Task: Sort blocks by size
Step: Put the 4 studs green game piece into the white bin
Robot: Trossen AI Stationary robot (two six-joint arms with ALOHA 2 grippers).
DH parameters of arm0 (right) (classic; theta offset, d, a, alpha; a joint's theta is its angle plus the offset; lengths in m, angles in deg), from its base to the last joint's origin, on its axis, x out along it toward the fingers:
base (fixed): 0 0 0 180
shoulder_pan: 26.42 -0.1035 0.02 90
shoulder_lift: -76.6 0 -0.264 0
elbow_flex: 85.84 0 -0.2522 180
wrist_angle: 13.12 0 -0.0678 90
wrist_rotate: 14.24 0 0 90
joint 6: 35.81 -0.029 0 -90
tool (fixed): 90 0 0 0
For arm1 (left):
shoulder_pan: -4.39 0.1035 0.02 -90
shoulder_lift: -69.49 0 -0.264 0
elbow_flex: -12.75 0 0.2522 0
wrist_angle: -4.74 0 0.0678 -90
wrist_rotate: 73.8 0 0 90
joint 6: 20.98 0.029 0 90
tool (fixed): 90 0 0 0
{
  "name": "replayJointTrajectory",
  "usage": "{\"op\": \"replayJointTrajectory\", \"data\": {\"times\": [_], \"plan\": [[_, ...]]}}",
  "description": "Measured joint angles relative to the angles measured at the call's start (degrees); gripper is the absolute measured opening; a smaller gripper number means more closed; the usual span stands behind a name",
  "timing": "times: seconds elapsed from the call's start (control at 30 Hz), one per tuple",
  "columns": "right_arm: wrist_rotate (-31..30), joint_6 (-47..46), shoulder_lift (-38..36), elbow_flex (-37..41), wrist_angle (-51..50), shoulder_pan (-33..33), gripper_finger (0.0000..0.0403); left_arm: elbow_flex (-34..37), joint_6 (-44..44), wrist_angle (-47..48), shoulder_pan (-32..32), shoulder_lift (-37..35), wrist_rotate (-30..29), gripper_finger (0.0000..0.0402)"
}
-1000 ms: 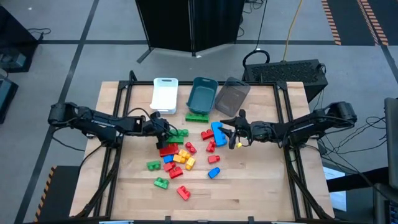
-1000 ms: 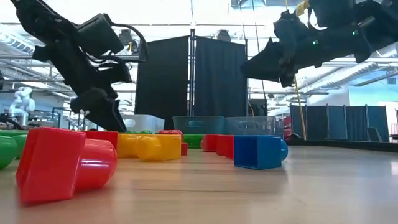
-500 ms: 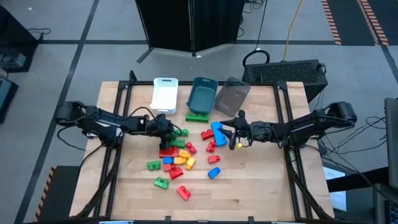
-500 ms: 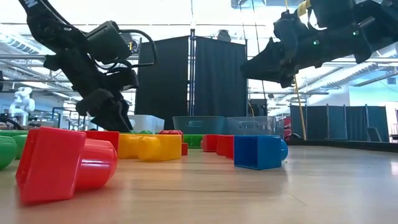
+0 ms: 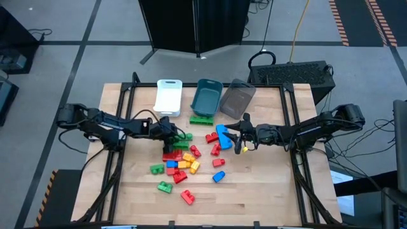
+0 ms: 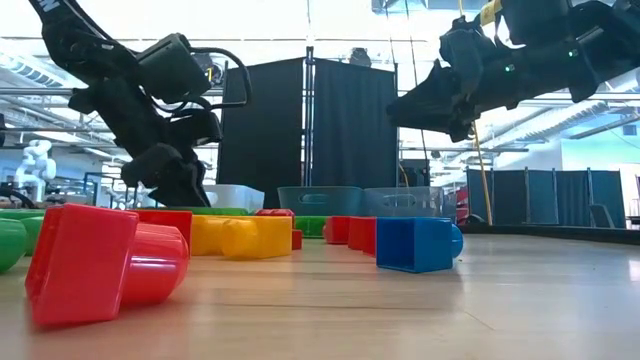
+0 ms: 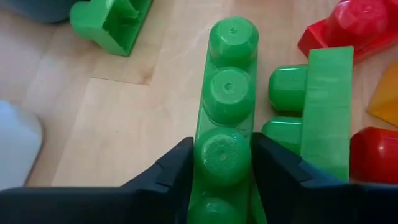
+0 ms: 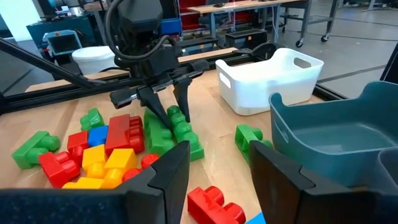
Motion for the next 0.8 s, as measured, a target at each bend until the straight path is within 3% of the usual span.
{"op": "replayJointTrajectory", "data": {"times": [0.4,0.8], "plan": [[0.0,0.0,0.0,0.0,-0.4,-0.4,0.0151,0.3,-3.1,1.8,0.0,-7.9,-2.0,0.0116],[0.0,-1.0,0.0,0.0,-0.6,-0.7,0.0151,-0.3,-12.0,3.3,0.0,-17.4,-7.4,0.0116]]}}
